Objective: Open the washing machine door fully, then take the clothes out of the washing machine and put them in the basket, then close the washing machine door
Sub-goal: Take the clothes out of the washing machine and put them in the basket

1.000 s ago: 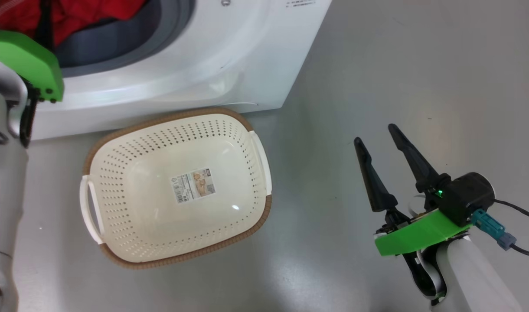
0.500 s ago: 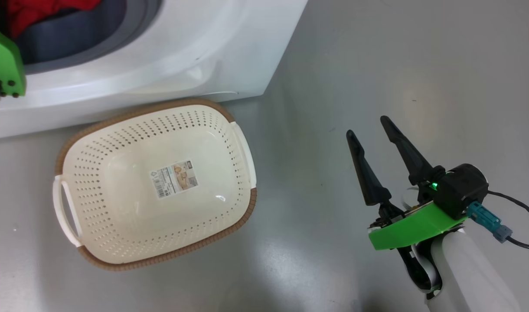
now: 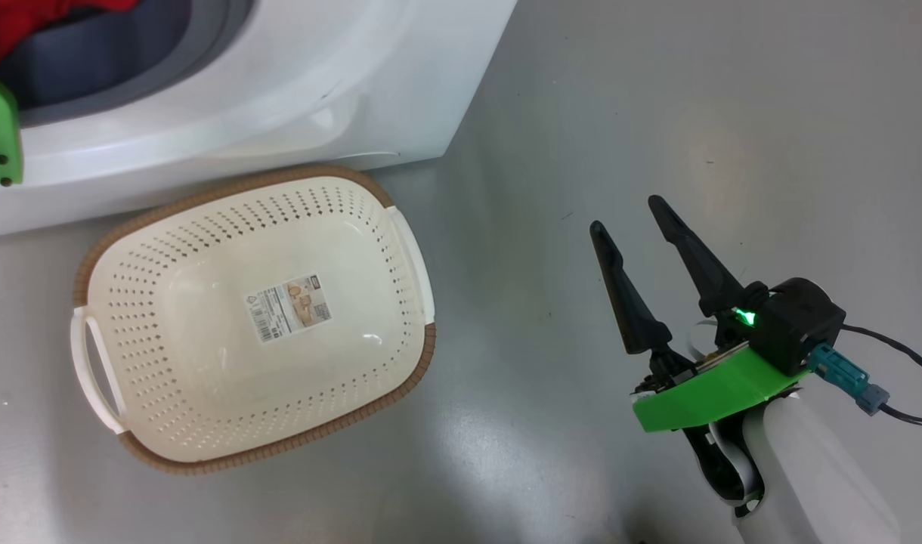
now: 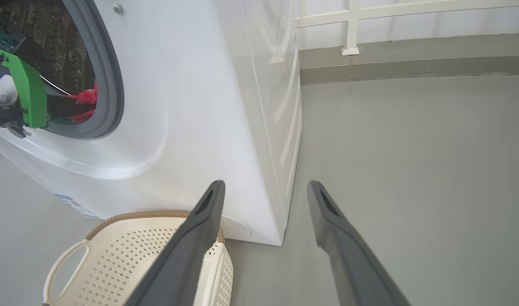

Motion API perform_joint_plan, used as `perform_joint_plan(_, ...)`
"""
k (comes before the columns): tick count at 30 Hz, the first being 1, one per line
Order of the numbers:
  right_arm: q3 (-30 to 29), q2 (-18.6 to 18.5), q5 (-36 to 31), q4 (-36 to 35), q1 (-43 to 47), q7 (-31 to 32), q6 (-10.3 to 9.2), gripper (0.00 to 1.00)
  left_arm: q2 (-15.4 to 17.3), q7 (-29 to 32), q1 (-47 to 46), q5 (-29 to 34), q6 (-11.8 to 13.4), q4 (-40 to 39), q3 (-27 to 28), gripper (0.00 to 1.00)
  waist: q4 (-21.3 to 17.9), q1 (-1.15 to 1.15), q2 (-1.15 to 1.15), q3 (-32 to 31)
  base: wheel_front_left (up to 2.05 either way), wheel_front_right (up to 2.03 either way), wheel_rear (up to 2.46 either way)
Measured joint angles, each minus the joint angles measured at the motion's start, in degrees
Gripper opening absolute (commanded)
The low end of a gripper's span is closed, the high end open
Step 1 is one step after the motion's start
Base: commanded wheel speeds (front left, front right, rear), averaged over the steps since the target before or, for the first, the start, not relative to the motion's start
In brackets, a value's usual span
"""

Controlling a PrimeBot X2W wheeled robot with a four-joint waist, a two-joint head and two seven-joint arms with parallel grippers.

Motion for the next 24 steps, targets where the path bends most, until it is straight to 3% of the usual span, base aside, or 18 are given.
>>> perform_joint_plan(11, 0.4, -1.1, 0.7, -0.1, -0.7, 0.0, 0.0, 1.0, 0.3, -9.4, 0.0, -0.7, 3.0, -2.1, 0.0, 0.0, 0.6, 0.0, 0.0, 0.1, 0.0, 0.0, 0.0)
perform_joint_plan(15, 0.5, -1.1, 0.7, -0.1, -0.7, 0.0, 0.0, 1.0, -0.5, -10.9, 0.6, -3.7, 3.5, -5.5, 2.8, 0.0, 1.3, 0.0, 0.0, -0.2, 0.0, 0.0, 0.0)
perform_joint_plan(24, 0.2, -1.3, 0.7, 0.1, -0.8, 0.0, 0.0, 1.0, -0.7, -11.1, 12.1, -6.9, 3.5, -27.0, 9.8, 0.0, 2.3, 0.0, 0.0, -1.6, 0.0, 0.0, 0.0)
